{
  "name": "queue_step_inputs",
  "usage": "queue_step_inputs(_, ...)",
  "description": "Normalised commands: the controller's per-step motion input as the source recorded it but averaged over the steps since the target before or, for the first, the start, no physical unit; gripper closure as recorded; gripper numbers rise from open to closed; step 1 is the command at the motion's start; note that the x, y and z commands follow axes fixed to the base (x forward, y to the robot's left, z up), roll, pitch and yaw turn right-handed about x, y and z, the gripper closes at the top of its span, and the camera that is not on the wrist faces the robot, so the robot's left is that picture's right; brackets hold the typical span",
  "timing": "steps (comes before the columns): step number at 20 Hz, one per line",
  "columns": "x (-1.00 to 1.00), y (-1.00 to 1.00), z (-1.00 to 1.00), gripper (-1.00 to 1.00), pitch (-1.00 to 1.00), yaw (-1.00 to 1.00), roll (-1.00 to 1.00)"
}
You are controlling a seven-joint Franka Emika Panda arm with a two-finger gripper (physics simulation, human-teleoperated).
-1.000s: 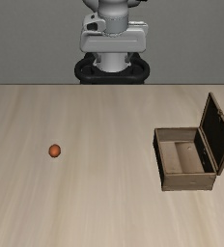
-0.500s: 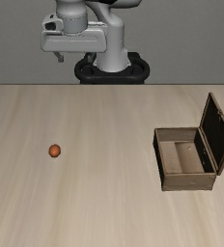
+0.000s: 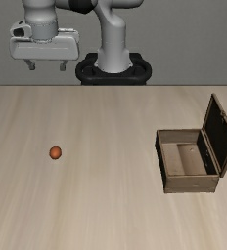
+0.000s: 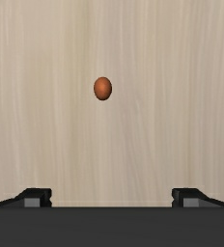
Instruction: Pick up the egg and place it in the box
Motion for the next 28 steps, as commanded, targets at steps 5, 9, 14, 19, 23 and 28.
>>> queue_step_inputs(5, 1.0, 0.0, 0.0, -1.0, 0.0, 0.0, 0.0)
queue_step_inputs(9, 1.0, 0.0, 0.0, -1.0, 0.0, 0.0, 0.0)
queue_step_inputs(14, 0.0, 0.2, -0.8, -1.0, 0.0, 0.0, 0.0)
queue_step_inputs(19, 0.0, 0.0, -1.0, -1.0, 0.0, 0.0, 0.0)
queue_step_inputs(23, 0.0, 0.0, -1.0, -1.0, 0.0, 0.0, 0.0)
queue_step_inputs(28, 0.0, 0.0, -1.0, -1.0, 0.0, 0.0, 0.0)
